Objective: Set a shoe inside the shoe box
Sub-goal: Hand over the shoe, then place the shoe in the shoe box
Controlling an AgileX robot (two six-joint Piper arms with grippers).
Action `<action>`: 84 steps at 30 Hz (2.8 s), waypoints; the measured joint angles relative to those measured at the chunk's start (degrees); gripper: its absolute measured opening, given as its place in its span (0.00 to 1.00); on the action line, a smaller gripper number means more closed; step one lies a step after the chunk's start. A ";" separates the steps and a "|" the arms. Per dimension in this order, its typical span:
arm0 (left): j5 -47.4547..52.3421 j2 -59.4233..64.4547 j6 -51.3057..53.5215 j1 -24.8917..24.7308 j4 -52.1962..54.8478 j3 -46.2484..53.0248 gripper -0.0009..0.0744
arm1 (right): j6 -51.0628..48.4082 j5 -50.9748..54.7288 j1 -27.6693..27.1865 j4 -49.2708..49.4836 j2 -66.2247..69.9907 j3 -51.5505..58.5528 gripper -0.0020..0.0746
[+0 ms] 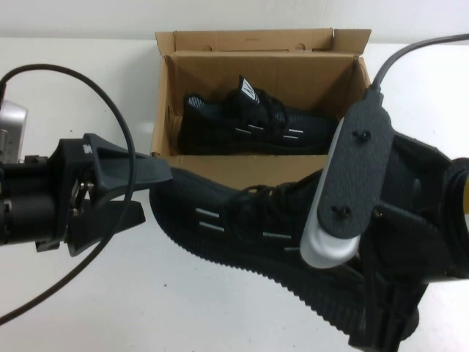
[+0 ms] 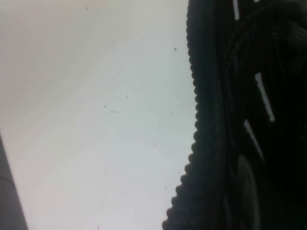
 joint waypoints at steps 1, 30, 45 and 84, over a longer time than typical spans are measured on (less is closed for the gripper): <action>-0.16 0.00 0.00 0.00 -0.09 0.00 0.82 | -0.08 -0.33 0.00 0.00 0.00 0.00 0.02; 1.04 4.58 7.45 0.00 -4.39 0.00 0.17 | -8.99 -3.92 0.00 6.18 0.00 0.00 0.02; 0.69 5.00 15.84 0.00 -5.78 0.00 0.17 | 8.29 -2.50 0.00 10.30 -0.09 -0.13 0.65; -3.20 5.00 32.10 0.00 -15.83 0.00 0.17 | 99.80 -16.53 0.00 -9.78 0.48 -0.39 0.66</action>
